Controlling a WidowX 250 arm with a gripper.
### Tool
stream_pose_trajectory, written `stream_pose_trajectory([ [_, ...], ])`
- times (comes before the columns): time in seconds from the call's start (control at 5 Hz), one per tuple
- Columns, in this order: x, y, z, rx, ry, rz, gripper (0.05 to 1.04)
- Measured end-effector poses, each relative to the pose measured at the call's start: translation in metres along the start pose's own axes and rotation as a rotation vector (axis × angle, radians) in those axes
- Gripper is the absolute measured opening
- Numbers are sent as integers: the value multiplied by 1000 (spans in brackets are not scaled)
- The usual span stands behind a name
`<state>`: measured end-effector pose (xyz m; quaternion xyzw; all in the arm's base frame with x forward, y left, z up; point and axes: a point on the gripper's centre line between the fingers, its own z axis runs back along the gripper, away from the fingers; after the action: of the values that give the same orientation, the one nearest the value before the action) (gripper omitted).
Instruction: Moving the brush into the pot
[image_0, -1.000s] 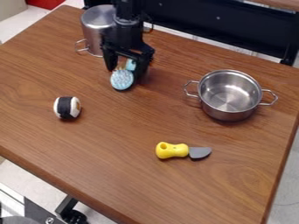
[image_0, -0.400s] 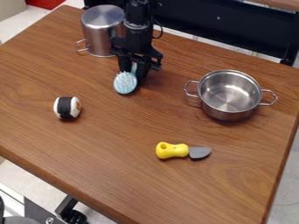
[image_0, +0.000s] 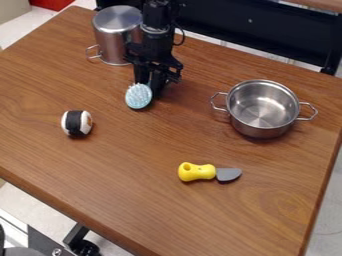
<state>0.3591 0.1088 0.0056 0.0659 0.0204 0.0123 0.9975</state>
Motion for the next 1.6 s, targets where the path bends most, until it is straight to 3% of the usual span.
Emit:
stream_pose_trajectory([
  [0.2, -1, 3, 21, 56, -43, -4, 316],
  [0.4, 0, -1, 48, 19, -58, 31, 316],
  [0.6, 2, -19, 83, -48, -91, 37, 316],
  [0.8, 7, -54, 104, -94, -75, 33, 316],
  [1.0, 14, -91, 123, -122, -90, 34, 316],
  [1.2, 21, -123, 116, -82, -82, 31, 316],
  [1.4, 30, -146, 105, -70, -124, 29, 316],
  [1.6, 35, -164, 93, -75, -123, 11, 316],
])
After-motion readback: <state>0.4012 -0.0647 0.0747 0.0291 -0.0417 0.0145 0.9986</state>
